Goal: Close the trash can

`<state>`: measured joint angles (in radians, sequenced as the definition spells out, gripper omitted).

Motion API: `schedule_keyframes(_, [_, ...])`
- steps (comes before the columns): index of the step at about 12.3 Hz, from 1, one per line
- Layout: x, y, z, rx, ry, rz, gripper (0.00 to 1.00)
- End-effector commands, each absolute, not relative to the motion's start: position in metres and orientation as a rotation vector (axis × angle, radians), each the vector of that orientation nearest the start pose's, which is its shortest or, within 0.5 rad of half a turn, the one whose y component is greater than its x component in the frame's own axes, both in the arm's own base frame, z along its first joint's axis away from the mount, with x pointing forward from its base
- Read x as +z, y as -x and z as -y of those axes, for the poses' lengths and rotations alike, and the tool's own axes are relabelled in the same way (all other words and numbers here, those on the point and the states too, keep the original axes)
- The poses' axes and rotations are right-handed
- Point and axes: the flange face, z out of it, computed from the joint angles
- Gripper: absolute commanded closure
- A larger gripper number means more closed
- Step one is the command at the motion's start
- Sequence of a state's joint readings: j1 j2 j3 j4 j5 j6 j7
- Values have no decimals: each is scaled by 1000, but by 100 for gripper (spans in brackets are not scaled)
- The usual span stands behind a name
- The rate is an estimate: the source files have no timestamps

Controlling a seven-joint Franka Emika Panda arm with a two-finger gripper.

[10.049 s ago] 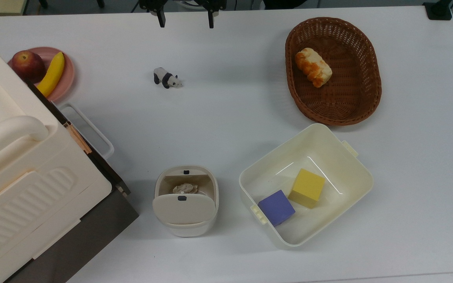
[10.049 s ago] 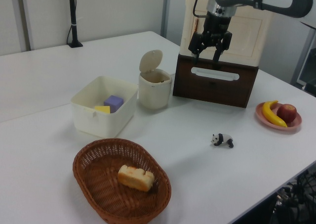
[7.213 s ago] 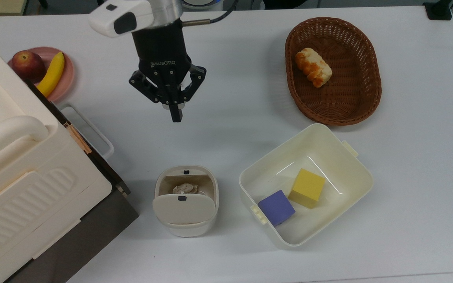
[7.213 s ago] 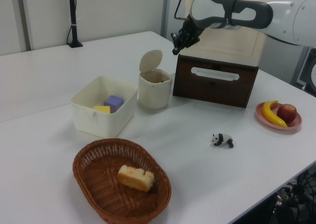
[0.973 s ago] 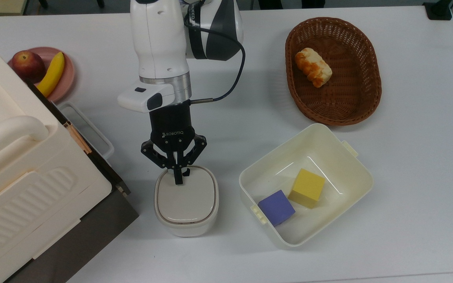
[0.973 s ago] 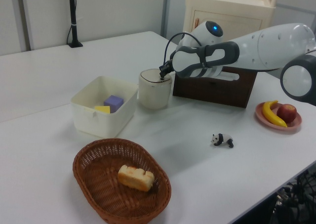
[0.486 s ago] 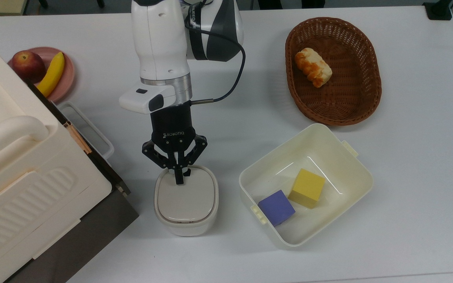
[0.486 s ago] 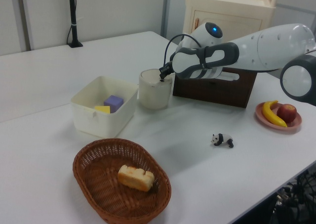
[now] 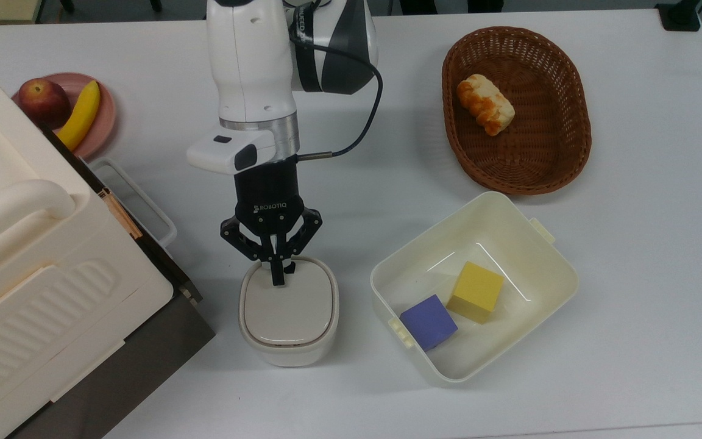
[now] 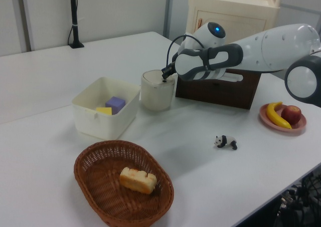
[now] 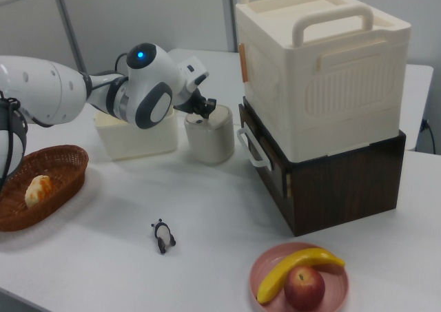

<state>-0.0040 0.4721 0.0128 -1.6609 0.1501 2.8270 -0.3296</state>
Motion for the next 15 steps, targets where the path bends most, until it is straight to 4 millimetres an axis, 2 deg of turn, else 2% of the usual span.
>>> schedule_keyframes(1, [495,-688,1,-1035,2934,304,100])
schedule_keyframes(4, [555,-650,-7,-803,2953,326,100])
schedule_keyframes(6, [576,-630,-15,-600,2953,248,100])
schedule_keyframes(8, [592,-595,-22,-339,2965,238,91])
schedule_keyframes(9, [598,-578,-20,-221,2978,202,74])
schedule_keyframes(11, [605,-561,-18,-99,3010,112,31])
schedule_keyframes(12, [604,-556,-19,-40,3075,52,0])
schedule_keyframes(15, [612,-548,-17,29,3178,-35,0])
